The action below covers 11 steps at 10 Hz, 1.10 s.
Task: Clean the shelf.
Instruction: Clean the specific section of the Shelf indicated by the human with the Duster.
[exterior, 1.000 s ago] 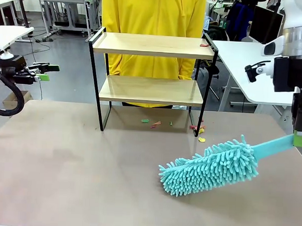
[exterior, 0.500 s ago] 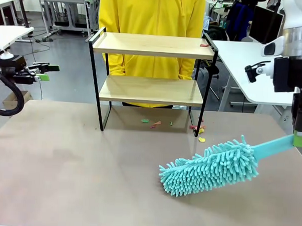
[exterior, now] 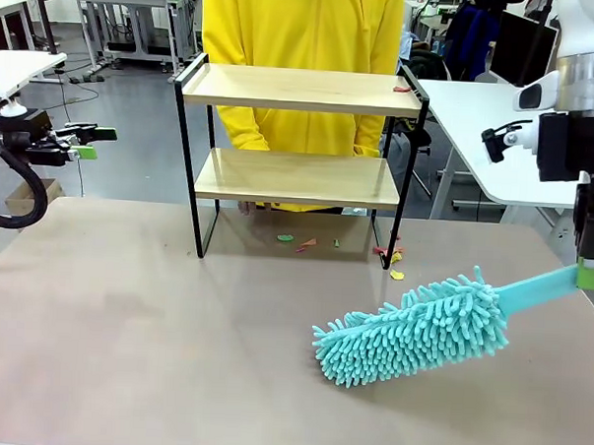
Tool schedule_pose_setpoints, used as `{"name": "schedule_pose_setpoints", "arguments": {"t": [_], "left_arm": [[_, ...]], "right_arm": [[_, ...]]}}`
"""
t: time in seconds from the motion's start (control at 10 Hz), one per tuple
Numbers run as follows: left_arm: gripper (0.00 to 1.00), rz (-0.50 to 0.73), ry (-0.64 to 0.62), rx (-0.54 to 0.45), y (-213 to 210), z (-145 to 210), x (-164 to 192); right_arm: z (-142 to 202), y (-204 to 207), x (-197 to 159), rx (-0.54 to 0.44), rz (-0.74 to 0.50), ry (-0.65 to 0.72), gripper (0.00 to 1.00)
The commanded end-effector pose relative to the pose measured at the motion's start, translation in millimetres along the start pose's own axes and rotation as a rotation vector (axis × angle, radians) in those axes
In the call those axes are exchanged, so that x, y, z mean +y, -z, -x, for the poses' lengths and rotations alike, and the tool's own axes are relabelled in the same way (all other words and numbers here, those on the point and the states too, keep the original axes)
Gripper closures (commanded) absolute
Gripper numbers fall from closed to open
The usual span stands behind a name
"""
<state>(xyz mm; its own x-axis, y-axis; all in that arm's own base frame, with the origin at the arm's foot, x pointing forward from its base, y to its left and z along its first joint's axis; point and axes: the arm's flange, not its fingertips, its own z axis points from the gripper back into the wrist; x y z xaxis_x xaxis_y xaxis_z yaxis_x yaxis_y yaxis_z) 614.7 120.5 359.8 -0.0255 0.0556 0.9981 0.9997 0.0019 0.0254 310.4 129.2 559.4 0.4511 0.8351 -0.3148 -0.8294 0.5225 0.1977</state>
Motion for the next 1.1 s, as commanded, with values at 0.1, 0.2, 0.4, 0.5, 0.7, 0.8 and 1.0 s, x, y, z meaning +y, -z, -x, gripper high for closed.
{"name": "schedule_pose_setpoints", "arguments": {"t": [0.1,0.2,0.4,0.5,0.7,0.8,1.0], "left_arm": [[0.0,-0.002,0.012,-0.003,-0.3,-1.7,-2.2],[0.0,-0.002,0.012,-0.003,-0.3,-1.7,-2.2],[0.0,-0.002,0.012,-0.003,-0.3,-1.7,-2.2],[0.0,-0.002,0.012,-0.003,-0.3,-1.7,-2.2],[0.0,-0.002,0.012,-0.003,-0.3,-1.7,-2.2],[0.0,-0.002,0.012,-0.003,-0.3,-1.7,-2.2],[0.0,-0.002,0.012,-0.003,-0.3,-1.7,-2.2]], "right_arm": [[2.2,-1.4,1.0,-0.007,-0.013,-0.001,0.87],[2.2,-1.4,1.0,-0.007,-0.013,-0.001,0.87],[2.2,-1.4,1.0,-0.007,-0.013,-0.001,0.87],[2.2,-1.4,1.0,-0.007,-0.013,-0.001,0.87],[2.2,-1.4,1.0,-0.007,-0.013,-0.001,0.87],[2.2,-1.4,1.0,-0.007,-0.013,-0.001,0.87],[2.2,-1.4,1.0,-0.007,-0.013,-0.001,0.87]]}}
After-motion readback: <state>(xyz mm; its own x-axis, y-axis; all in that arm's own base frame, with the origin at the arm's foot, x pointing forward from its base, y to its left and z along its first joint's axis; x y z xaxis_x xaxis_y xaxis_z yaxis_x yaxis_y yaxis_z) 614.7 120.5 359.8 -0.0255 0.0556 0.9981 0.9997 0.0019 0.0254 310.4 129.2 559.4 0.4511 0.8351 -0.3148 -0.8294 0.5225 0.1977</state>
